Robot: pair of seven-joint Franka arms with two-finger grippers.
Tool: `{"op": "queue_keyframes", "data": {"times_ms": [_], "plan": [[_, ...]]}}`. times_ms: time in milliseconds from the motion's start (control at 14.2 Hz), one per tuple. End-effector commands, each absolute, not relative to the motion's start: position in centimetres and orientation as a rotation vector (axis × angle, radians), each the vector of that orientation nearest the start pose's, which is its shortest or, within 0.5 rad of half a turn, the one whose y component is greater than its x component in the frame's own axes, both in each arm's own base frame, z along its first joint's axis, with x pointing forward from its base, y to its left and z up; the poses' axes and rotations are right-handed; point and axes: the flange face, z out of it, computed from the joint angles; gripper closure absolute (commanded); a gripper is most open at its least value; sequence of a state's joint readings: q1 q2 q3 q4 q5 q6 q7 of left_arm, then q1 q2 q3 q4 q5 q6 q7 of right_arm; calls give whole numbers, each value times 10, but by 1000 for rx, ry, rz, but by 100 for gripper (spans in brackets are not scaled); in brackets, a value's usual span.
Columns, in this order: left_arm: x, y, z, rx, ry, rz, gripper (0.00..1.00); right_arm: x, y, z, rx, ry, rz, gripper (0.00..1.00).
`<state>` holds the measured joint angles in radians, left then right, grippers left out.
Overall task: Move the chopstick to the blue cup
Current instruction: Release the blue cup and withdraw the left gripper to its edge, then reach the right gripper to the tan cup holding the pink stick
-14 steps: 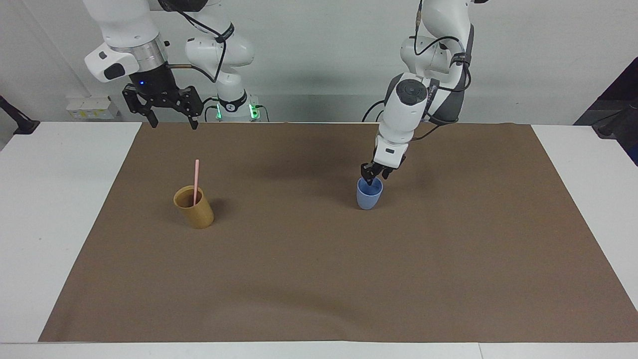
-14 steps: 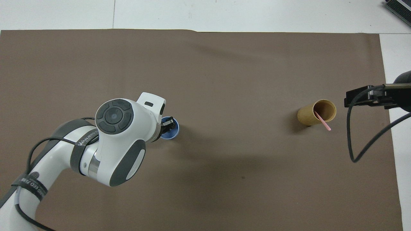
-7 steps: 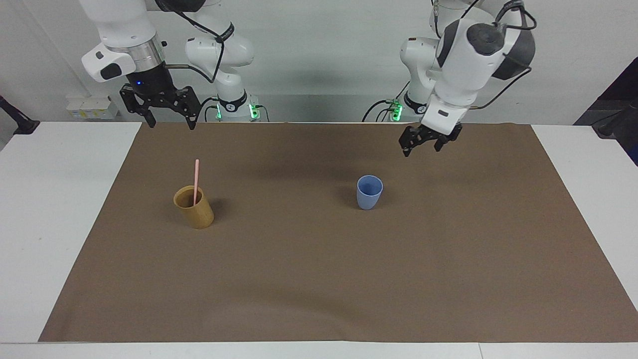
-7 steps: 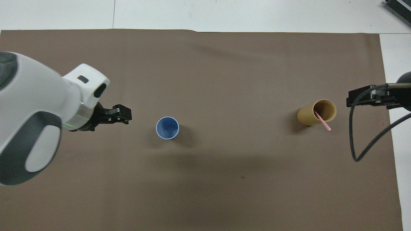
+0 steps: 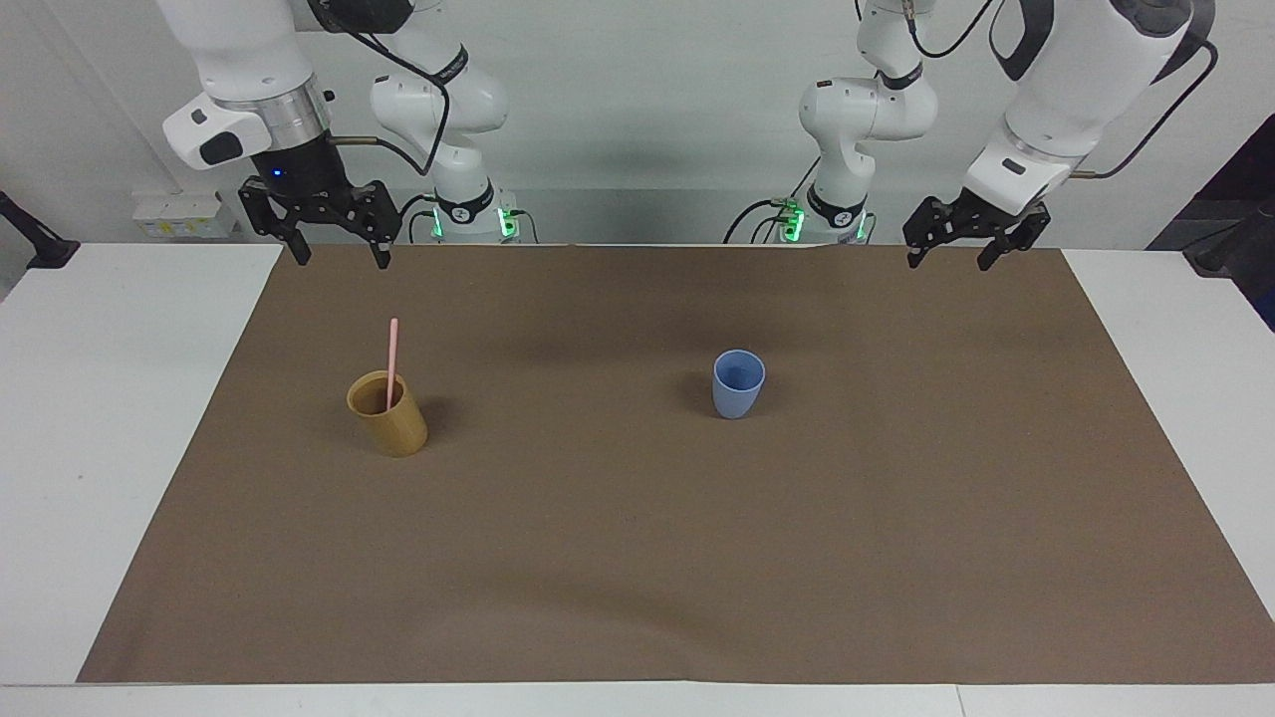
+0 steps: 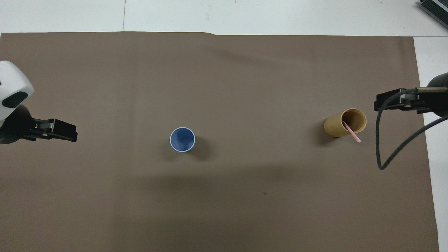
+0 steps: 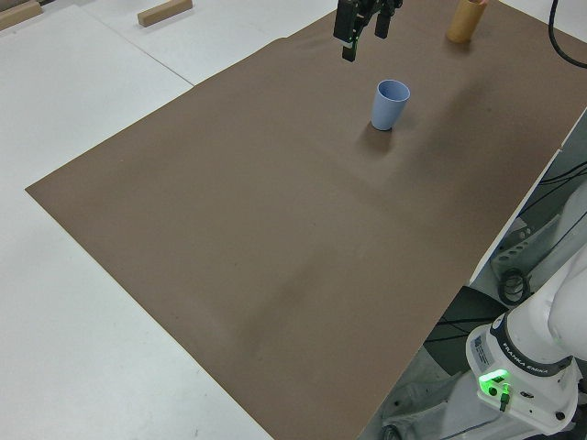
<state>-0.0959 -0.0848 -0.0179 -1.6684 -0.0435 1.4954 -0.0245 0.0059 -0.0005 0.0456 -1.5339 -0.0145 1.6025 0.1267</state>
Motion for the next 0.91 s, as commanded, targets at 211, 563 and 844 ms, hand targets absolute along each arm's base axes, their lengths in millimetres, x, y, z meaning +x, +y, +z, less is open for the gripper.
{"op": "queue_keyframes", "data": {"times_ms": [211, 563, 844], "plan": [[505, -51, 646, -3146, 175, 180, 0, 566, 31, 604, -3144, 130, -125, 0], [508, -45, 647, -3150, 151, 149, 0, 572, 43, 569, -3172, 81, -166, 0], [509, -37, 650, -3154, 129, 129, 0, 572, 59, 543, -3179, 66, -172, 0]]}}
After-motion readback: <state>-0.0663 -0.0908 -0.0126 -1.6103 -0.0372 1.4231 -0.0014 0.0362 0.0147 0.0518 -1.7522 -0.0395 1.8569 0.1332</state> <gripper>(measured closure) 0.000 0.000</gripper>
